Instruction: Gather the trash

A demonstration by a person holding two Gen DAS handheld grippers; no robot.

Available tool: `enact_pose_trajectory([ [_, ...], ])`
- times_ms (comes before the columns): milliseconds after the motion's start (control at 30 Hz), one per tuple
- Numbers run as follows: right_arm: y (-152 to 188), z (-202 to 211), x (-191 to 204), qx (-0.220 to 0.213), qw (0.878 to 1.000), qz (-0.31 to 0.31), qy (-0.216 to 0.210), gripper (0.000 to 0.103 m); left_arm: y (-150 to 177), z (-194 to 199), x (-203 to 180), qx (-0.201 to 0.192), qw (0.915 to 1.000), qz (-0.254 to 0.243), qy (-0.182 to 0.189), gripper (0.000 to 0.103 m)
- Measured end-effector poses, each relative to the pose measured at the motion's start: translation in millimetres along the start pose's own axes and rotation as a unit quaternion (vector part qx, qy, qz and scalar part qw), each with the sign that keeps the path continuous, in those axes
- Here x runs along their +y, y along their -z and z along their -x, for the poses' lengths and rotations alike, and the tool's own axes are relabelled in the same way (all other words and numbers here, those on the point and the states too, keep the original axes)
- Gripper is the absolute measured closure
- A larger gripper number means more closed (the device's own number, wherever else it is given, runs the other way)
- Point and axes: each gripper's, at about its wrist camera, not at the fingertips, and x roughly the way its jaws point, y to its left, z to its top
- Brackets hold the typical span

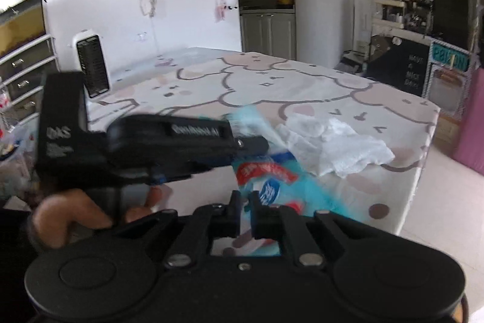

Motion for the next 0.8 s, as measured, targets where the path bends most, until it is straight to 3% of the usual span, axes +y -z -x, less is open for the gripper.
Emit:
enact_pose_trajectory([
  [167, -12, 11, -5, -0.008, 1.0, 0.018, 0.004, 0.091, -2, 1, 2, 0.005, 0.9999, 0.004, 0.009, 0.094],
  [233, -20, 15, -16, -0.015, 1.0, 0.002, 0.002, 0.083, -3, -1, 2, 0.006, 1.0, 0.001, 0.006, 0.094],
  [367, -26, 24, -40, -0.04, 0.997, -0.056, -0.039, 0.081, -4, -7, 12, 0.019, 0.9997, 0.012, -0.012, 0.1],
  [467, -27, 29, -53, -0.067, 0.994, -0.087, -0.027, 0.079, -4, -9, 13, 0.027, 0.9995, 0.012, -0.015, 0.1],
  [533, -27, 14, -53, -0.051, 0.996, -0.074, 0.026, 0.078, -2, -10, 10, 0.029, 0.9993, 0.003, -0.023, 0.1],
  [567, -26, 4, -52, -0.038, 0.996, -0.068, 0.033, 0.079, -2, -11, 10, 0.032, 0.9991, 0.002, -0.027, 0.1],
  [800, -2, -50, -30, 0.029, 0.998, -0.047, -0.038, 0.083, 1, -15, 16, 0.043, 0.998, -0.003, -0.045, 0.099],
])
